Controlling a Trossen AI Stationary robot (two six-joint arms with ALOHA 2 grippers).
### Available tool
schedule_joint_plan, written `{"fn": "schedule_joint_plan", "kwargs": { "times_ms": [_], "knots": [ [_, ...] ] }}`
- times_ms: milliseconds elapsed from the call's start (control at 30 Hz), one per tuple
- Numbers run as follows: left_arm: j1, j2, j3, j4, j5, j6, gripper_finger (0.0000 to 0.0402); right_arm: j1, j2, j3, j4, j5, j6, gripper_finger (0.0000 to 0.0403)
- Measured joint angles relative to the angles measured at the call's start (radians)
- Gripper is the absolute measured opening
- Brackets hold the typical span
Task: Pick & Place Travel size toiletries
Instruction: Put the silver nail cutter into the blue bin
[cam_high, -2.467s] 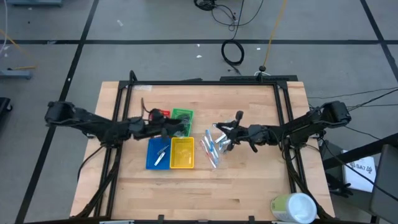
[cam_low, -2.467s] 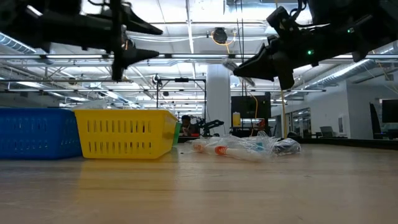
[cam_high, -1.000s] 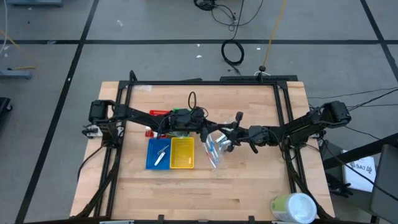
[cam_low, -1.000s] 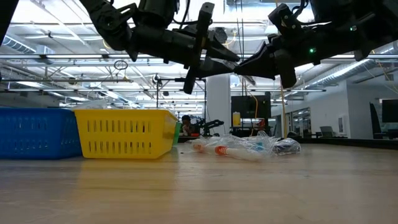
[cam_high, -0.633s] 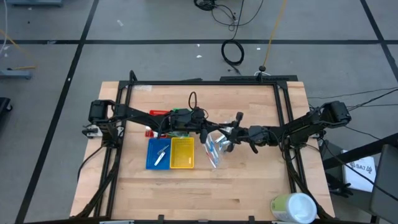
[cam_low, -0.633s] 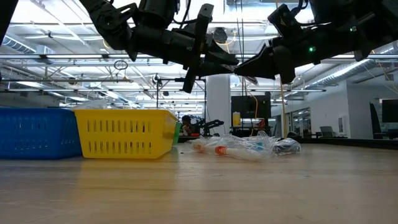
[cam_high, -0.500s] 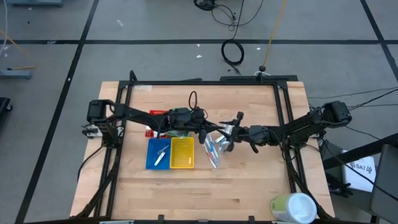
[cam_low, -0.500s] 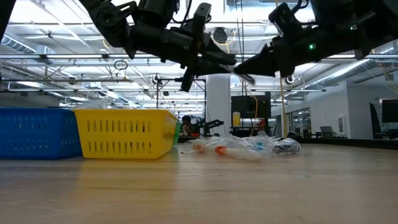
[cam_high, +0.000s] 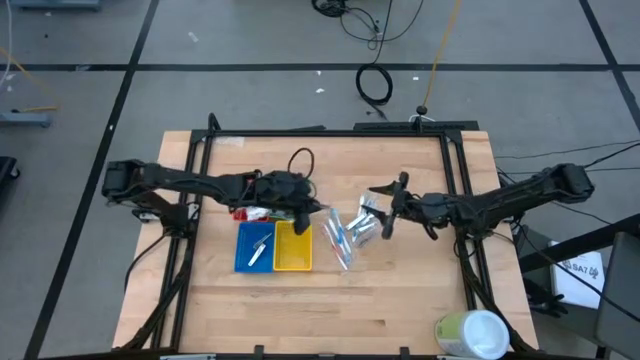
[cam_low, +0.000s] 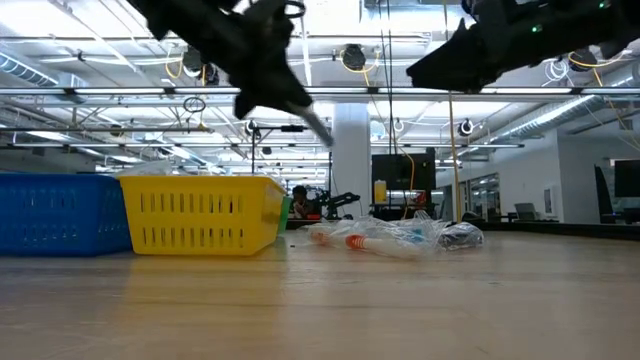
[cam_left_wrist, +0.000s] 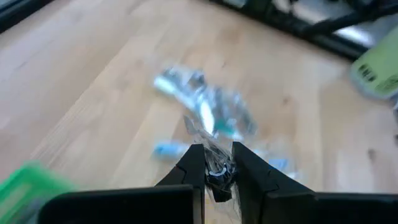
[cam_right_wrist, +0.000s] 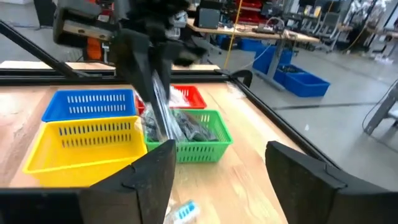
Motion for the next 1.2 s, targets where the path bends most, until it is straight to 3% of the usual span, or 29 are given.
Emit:
{"fn": "schedule_joint_plan", "kwargs": {
  "times_ms": [167, 367, 600, 733, 933, 1200],
  "knots": [
    [-0.080, -0.103, 0.000, -0.177, -0.090, -0.016, 0.0037, 0.000, -0.098, -0.002, -0.142, 0.001, 0.045, 0.0226],
    [-0.187, -0.215, -0.009, -0.312, -0.212, -0.033, 0.0037, 0.000, -0.204, -0.073, -0.146, -0.002, 0.057, 0.0219],
    [-0.269, -0.349, -0.124, -0.371, -0.321, -0.192, 0.0037, -0.016, -0.361, -0.283, 0.130, -0.003, 0.046, 0.0212],
    [-0.313, -0.409, -0.182, -0.436, -0.309, -0.272, 0.0037, -0.027, -0.432, -0.366, 0.239, -0.003, 0.040, 0.0212],
    [-0.396, -0.477, -0.188, -0.639, -0.267, -0.421, 0.0037, -0.027, -0.478, -0.377, 0.239, -0.004, 0.039, 0.0212],
    [-0.449, -0.475, -0.187, -0.707, -0.132, -0.447, 0.0037, -0.027, -0.480, -0.376, 0.224, -0.004, 0.038, 0.0212]
  ]
}}
